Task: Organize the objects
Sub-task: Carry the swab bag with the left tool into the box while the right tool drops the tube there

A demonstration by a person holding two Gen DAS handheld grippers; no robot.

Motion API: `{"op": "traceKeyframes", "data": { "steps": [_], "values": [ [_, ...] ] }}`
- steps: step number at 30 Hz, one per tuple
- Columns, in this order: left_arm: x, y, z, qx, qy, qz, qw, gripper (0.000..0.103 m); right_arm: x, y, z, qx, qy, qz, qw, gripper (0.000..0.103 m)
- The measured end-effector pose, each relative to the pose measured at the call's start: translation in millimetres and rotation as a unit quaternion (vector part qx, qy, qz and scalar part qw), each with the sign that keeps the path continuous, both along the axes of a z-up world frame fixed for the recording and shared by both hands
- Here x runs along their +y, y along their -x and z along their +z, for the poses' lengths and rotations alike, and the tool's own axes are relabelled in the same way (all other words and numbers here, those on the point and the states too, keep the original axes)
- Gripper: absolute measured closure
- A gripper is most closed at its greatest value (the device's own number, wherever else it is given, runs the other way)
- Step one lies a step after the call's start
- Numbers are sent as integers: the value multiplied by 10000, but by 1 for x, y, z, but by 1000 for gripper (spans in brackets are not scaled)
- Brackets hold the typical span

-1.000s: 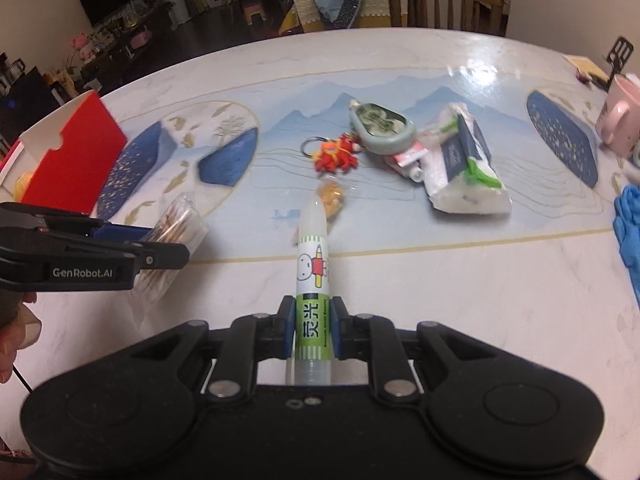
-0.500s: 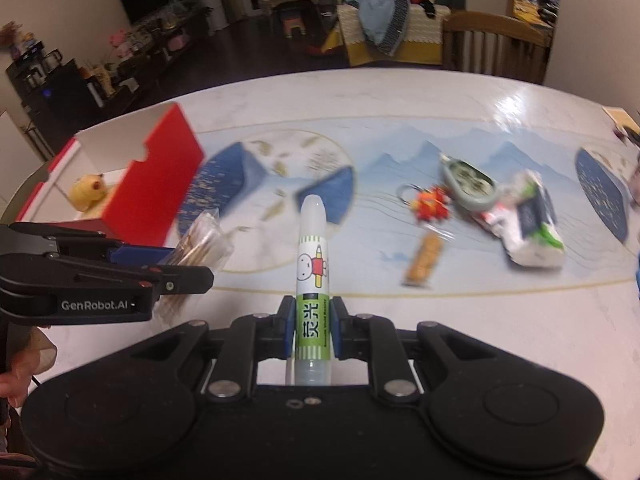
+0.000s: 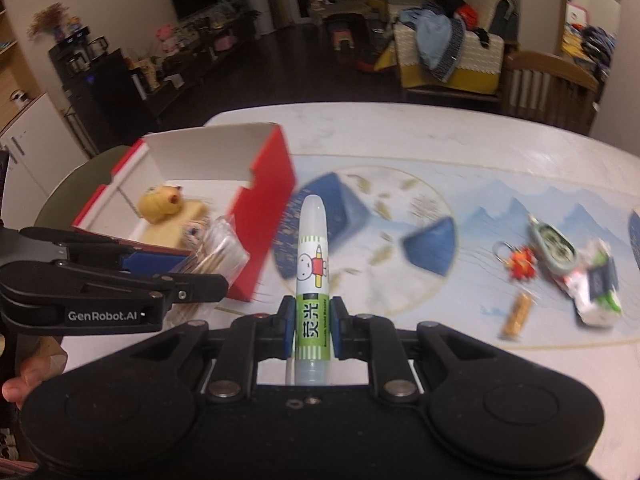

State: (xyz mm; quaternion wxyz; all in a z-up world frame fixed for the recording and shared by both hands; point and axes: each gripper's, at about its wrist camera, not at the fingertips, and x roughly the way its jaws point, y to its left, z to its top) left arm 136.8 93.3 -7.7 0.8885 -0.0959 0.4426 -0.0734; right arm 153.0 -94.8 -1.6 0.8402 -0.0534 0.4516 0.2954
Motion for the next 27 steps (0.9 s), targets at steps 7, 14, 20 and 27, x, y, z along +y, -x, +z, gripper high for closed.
{"op": "traceKeyframes", "data": {
  "steps": [7, 14, 20, 27],
  "values": [
    [48, 6, 7, -83, -59, 236, 9997, 63, 55, 2, 4, 21, 6, 300, 9995, 86],
    [95, -2, 14, -148, -261, 433, 9986, 63, 108, -5, 5, 11, 30, 535, 9986, 86],
    [123, -22, 10, -125, -558, 413, 9975, 63, 147, -16, 0, 7, 136, 574, 9983, 86],
    [143, -53, -1, -52, -792, 261, 9965, 63, 182, -36, -18, -55, 526, 453, 9976, 86]
  ]
}}
